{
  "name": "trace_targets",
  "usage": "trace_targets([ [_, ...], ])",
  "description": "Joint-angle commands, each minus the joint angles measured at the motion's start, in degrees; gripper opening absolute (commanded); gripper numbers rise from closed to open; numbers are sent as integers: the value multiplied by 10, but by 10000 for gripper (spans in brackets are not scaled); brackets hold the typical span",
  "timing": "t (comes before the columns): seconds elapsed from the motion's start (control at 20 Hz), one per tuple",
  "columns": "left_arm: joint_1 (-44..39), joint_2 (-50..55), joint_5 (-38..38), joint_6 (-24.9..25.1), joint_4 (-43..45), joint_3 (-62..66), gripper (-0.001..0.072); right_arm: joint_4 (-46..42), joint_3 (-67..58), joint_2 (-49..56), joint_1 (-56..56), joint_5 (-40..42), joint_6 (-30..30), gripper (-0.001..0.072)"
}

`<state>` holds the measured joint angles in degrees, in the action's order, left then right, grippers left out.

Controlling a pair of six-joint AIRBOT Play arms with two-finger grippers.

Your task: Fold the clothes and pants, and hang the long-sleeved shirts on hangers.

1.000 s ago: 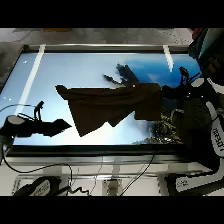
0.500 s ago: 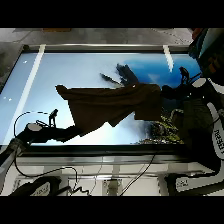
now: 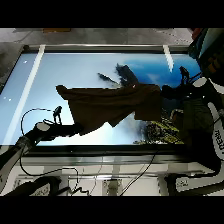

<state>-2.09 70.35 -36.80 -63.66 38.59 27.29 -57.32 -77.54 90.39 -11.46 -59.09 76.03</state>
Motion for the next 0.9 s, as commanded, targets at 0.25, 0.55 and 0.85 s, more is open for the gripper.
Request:
trace_targets([
  [0.25,0,-5,-80,65,-11,38,10,-4,-7,-61,0,-13,0,16],
  [0.55,79,-117,-162,102,57,263,9,-61,-7,-207,0,-2,-3,16],
  [0.85,234,-275,54,102,77,458,10,-57,-7,-399,0,34,-7,17],
])
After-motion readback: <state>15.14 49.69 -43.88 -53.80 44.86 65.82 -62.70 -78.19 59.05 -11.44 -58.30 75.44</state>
